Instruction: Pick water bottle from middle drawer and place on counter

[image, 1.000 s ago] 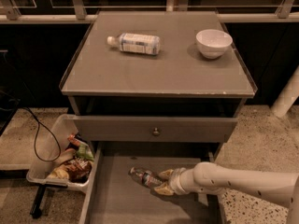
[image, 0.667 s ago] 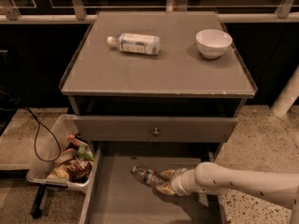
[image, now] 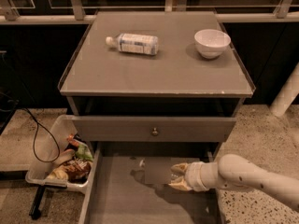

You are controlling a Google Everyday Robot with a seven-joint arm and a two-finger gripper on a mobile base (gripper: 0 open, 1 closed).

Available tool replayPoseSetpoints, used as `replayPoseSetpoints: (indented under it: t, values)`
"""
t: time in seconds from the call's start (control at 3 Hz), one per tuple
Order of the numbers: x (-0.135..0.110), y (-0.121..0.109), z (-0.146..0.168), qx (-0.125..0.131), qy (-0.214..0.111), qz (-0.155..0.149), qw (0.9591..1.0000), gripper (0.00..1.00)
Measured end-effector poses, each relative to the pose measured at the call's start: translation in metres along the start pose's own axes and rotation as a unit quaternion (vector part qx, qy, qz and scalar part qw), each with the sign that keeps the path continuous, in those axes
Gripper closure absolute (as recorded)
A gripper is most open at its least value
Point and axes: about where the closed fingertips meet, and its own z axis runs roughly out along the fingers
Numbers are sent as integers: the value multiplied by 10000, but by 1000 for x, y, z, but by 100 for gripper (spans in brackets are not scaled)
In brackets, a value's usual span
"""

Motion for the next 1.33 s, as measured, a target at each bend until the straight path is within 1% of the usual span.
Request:
replayPoseSetpoints:
  t: [0.33,0.67,1.0,1.33]
  values:
    - [-26,-1,-64,-45,-314,-246,9992,100]
    - [-57,0,-125,-70,-458,-501,9977,100]
    - [-98,-3,-180,85,-330,-817,9961,100]
    - [-165,-23,-246,541,-72,-1120,9922,100]
